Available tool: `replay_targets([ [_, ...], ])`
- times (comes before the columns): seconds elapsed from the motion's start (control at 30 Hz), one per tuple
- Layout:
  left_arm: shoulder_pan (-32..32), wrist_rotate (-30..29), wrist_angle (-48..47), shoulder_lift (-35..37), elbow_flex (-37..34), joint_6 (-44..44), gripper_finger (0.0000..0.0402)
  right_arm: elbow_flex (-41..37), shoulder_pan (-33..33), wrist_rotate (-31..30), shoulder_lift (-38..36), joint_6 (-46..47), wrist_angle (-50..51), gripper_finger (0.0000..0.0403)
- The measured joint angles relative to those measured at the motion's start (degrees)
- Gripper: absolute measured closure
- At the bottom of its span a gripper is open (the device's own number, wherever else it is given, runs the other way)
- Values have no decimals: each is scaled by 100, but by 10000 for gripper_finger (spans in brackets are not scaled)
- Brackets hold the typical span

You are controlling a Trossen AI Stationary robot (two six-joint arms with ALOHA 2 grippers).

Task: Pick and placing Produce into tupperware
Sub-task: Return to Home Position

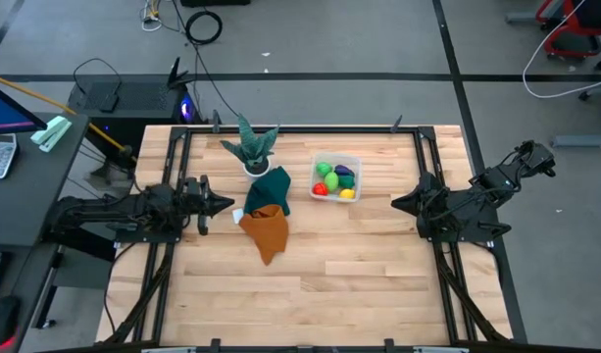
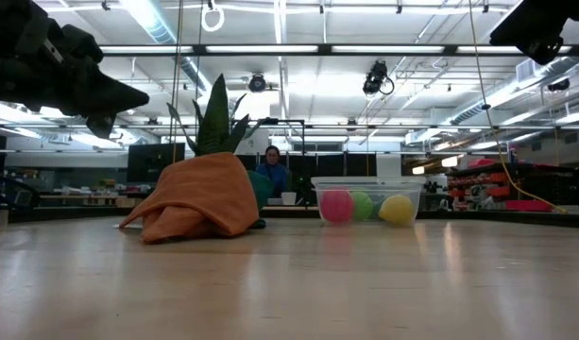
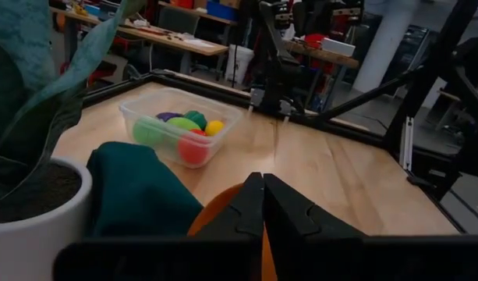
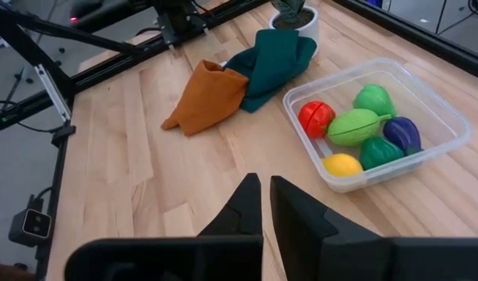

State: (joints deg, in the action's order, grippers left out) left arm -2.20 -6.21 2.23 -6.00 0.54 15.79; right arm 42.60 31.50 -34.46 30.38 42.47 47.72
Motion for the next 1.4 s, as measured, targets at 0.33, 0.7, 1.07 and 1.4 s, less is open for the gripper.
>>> replay_targets([
  [0.33, 0, -16, 9, 0, -4, -34, 388, -7, 5, -568, -516, -490, -17, 403],
  [0.7, 0, -31, 93, 0, -11, 4, 367, -147, 5, -281, -1945, -1416, -662, 403],
  [1.07, 0, -31, 135, 0, -11, 7, 378, -2022, -51, 242, -2246, -2256, -3094, 403],
  [1.4, 0, -20, 154, 0, -11, 9, 368, -2843, -839, 1092, -2942, -2540, -3675, 403],
])
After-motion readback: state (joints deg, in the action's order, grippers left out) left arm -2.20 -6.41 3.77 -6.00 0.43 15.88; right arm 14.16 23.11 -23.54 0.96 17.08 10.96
